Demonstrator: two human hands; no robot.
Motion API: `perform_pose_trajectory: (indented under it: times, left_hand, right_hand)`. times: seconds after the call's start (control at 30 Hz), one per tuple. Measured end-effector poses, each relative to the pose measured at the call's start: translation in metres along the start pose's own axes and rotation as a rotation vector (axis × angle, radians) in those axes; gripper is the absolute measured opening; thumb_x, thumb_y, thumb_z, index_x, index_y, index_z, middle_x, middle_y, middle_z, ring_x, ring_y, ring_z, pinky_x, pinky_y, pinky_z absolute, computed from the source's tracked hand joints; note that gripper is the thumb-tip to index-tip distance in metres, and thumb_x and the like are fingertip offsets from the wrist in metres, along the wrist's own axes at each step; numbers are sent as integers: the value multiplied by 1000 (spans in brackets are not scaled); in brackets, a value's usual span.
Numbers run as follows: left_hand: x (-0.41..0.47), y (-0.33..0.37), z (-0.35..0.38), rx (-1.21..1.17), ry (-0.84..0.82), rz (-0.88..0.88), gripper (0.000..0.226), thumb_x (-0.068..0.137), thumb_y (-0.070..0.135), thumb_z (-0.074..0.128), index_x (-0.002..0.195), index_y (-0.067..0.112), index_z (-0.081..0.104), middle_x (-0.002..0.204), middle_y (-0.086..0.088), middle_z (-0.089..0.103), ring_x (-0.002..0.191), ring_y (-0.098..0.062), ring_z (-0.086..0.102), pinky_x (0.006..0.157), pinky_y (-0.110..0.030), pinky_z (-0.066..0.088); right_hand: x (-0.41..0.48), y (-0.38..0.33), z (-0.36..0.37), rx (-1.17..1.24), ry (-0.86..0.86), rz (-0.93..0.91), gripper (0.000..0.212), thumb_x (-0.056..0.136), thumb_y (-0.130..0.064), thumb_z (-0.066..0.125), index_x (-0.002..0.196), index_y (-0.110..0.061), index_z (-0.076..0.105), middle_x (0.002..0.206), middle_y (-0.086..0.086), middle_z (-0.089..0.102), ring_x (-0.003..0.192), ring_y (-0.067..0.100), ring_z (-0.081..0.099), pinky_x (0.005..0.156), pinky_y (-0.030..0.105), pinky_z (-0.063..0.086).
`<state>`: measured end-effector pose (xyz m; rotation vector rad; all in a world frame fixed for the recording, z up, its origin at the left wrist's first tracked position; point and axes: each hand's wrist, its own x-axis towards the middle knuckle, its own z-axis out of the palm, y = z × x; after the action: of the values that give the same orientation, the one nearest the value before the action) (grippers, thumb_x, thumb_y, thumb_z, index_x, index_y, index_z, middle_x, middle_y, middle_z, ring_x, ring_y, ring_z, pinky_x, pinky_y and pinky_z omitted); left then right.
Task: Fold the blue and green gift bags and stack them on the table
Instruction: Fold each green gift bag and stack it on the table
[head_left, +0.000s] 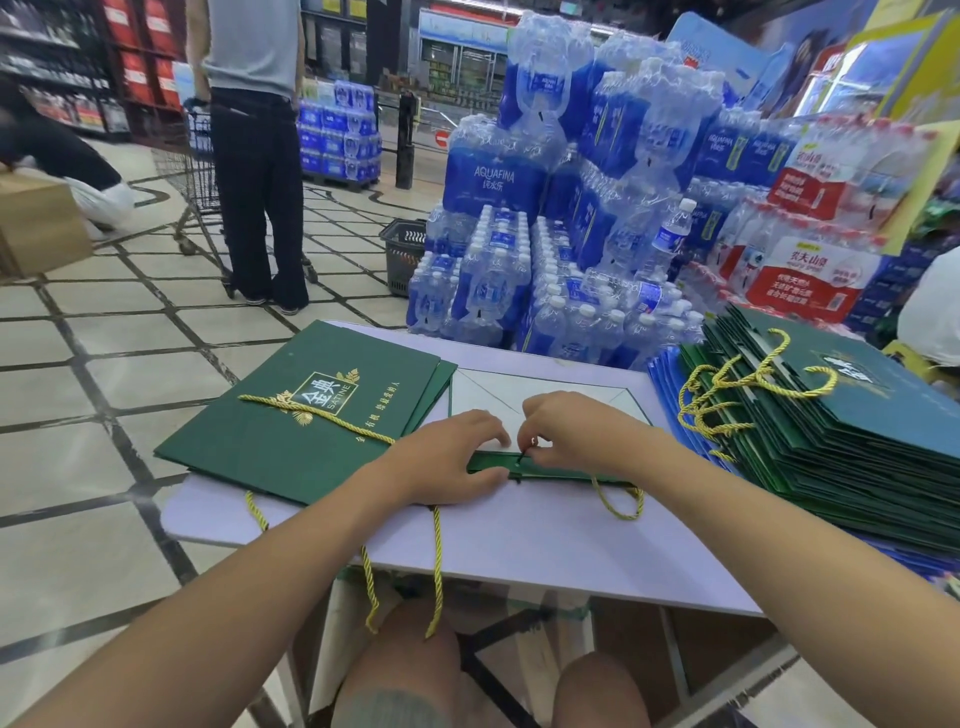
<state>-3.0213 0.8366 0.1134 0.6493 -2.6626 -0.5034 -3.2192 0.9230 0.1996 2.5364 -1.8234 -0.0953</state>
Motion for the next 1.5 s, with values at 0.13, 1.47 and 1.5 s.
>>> perform_pose_trajectory:
  times: [0.13, 1.47, 1.5]
  left_hand:
    - [-1, 2, -1, -2, 18, 36, 35, 94, 51, 54, 124, 33, 57, 124, 16, 55, 110, -5, 53, 93, -32, 48]
    - [9, 26, 2, 118, 419, 84, 5, 97, 15, 68, 97, 14, 63, 94, 2, 61, 86, -18, 54, 72, -27, 41]
    - [8, 26, 2, 121, 414, 82, 5, 97, 16, 68, 97, 13, 63, 94, 2, 61, 86, -19, 55, 72, -29, 43]
  right_hand:
    - [2, -5, -8, 3, -45, -44, 17, 91, -23, 64, 100, -27, 78, 83, -11, 50, 78, 9, 46, 69, 26, 36]
    - [-14, -59, 35, 1508, 388, 970, 16, 83, -17, 71, 69, -18, 64, 51, -7, 51, 40, 6, 39, 41, 19, 27]
    - [-18, -61, 33, 1532, 338, 967, 12, 84, -18, 71, 73, -17, 67, 52, -8, 51, 41, 5, 38, 41, 18, 27]
